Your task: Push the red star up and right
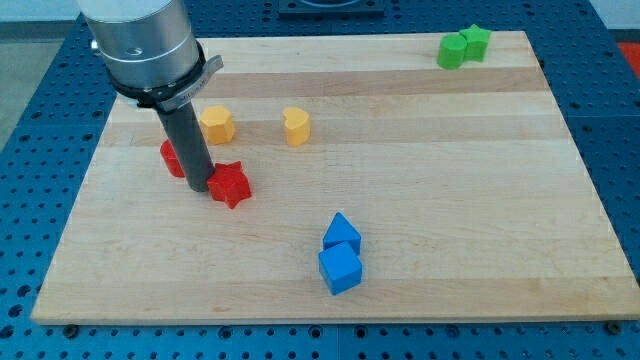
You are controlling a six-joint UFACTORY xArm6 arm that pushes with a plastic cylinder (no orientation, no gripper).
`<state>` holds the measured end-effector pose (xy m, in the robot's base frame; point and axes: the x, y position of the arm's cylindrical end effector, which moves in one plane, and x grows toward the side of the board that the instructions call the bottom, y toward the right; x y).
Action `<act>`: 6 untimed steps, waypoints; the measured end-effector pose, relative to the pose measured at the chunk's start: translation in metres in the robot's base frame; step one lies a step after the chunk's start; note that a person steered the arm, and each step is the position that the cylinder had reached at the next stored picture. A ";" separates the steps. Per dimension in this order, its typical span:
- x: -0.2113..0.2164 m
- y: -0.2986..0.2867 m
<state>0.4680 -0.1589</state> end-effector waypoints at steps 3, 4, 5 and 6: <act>0.022 0.026; -0.003 0.059; -0.007 0.057; 0.037 0.026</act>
